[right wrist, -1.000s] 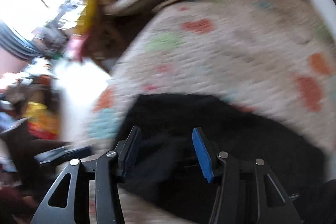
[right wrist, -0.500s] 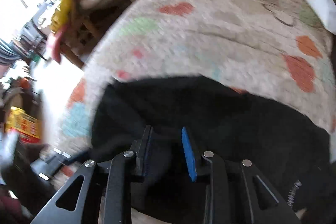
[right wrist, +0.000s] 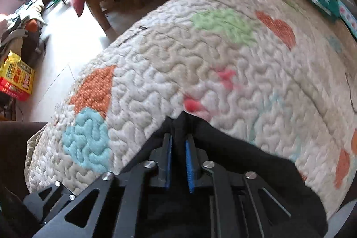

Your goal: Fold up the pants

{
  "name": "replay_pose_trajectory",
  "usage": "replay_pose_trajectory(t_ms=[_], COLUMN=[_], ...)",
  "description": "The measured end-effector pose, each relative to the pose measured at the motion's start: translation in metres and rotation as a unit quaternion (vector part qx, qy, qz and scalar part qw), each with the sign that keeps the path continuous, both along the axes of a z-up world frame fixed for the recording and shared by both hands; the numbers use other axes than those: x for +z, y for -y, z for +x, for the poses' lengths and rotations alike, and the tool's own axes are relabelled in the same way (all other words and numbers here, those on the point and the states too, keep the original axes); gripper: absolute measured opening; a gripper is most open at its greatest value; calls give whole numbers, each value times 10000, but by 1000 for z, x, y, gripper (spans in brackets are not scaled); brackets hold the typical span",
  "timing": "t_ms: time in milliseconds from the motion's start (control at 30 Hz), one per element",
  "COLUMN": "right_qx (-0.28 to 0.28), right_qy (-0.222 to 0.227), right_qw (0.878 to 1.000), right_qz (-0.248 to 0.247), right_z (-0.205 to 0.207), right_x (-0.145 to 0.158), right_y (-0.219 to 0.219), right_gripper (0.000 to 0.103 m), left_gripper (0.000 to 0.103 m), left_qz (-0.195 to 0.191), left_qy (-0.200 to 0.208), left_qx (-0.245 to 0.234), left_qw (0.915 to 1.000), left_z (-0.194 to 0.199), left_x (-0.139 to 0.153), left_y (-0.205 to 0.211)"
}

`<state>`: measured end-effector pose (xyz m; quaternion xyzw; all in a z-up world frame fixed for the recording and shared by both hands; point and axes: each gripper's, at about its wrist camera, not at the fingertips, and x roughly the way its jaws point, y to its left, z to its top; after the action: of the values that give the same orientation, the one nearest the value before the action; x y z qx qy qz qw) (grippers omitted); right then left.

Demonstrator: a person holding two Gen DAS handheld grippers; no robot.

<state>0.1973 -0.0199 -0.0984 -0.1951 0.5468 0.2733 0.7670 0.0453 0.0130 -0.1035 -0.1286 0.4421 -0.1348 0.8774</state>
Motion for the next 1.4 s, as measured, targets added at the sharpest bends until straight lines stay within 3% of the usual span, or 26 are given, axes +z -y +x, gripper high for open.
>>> replay_pose_trajectory(t_ms=[200, 267, 333, 433, 533, 633, 733, 800, 867, 933, 1000, 1133, 1300, 1400], right_qx=[-311, -544, -888, -1259, -1364, -1425, -1577, -1668, -2020, -2416, -2753, -3467, -4425, -4743], right_qy=[230, 374, 405, 399, 213, 371, 467, 602, 485, 419, 502, 770, 731, 778], right_qw=[9992, 9976, 9952, 9905, 9887, 9891, 9841, 9828, 9782, 9674, 9537, 9208, 8652, 8487], right_qz=[-129, -218, 54, 376, 582, 96, -671, -516, -44, 639, 1099, 1614, 2244, 2206], right_z=[27, 31, 29, 4, -30, -58, -74, -78, -82, -90, -107, -142, -161, -160], right_x=[3, 8, 23, 45, 47, 30, -7, -7, 6, 22, 36, 50, 42, 38], right_y=[-6, 9, 31, 69, 90, 98, 112, 121, 136, 157, 176, 214, 265, 280], right_gripper=[7, 8, 8, 8, 8, 8, 10, 12, 18, 32, 64, 67, 68, 68], left_gripper=[64, 64, 65, 65, 65, 65, 65, 65, 65, 65, 65, 65, 65, 65], left_qz=[148, 121, 135, 224, 278, 212, 185, 299, 427, 712, 992, 1242, 1601, 1732], left_qy=[54, 36, 23, 34, 11, -107, -276, -321, -302, -174, -48, 125, 355, 403], left_qx=[-40, -27, -10, -3, 19, 86, 144, 241, 238, 159, 83, -154, -437, -604], left_qw=[9999, 9999, 9999, 9997, 9996, 9997, 9993, 9987, 9983, 9972, 9950, 9921, 9855, 9822], left_z=[1, 1, 1, 1, 0, -4, -5, -4, -2, -1, 3, 6, 12, 16], left_x=[1, 1, 2, 4, 5, 4, 6, 15, 26, 41, 54, 76, 92, 98], left_y=[7, 7, 8, 12, 11, 4, -4, -8, -8, -2, 7, 23, 50, 64])
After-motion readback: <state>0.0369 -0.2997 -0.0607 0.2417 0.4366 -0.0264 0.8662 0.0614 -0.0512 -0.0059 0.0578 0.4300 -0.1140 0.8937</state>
